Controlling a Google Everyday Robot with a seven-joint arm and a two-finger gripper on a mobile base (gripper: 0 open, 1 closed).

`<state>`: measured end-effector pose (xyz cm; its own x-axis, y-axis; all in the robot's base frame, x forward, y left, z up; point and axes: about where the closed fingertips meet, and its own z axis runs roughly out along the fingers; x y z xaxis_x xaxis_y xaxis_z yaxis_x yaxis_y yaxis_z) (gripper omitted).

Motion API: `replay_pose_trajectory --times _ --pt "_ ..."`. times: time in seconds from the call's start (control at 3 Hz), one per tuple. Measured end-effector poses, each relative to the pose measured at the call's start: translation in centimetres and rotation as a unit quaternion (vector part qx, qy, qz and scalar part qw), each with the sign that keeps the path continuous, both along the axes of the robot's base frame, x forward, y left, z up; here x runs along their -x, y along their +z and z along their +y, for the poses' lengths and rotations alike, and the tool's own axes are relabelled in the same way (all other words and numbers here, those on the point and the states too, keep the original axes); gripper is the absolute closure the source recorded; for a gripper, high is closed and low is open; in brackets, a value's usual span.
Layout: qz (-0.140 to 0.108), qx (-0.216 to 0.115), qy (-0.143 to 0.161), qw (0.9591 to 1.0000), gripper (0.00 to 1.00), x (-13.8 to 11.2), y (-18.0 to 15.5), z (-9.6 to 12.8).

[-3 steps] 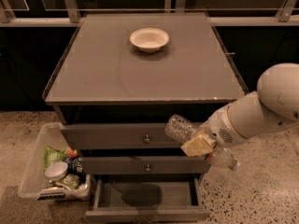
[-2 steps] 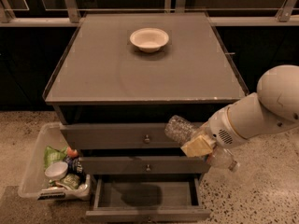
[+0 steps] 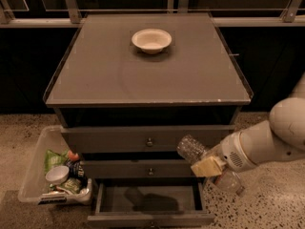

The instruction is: Place water bottle into bottom drawer

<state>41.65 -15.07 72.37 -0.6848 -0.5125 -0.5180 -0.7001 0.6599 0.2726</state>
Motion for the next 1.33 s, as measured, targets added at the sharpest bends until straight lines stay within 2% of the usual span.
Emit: replay_pose_trajectory --times 0.33,0.67,1.0,1.33 --pt "0.058 -0.031 -0.052 0.9965 1.0 2.2 -8.1 -2.4" --pt "0.109 -0.046 -0.081 0.9896 1.0 3.2 -14.6 -3.6" --pt "0.12 -0.052 -0.082 0.988 1.0 3.5 -15.7 -3.5" --pt "0.131 -0.067 -0.101 0.9839 1.0 3.6 -16.7 -4.5"
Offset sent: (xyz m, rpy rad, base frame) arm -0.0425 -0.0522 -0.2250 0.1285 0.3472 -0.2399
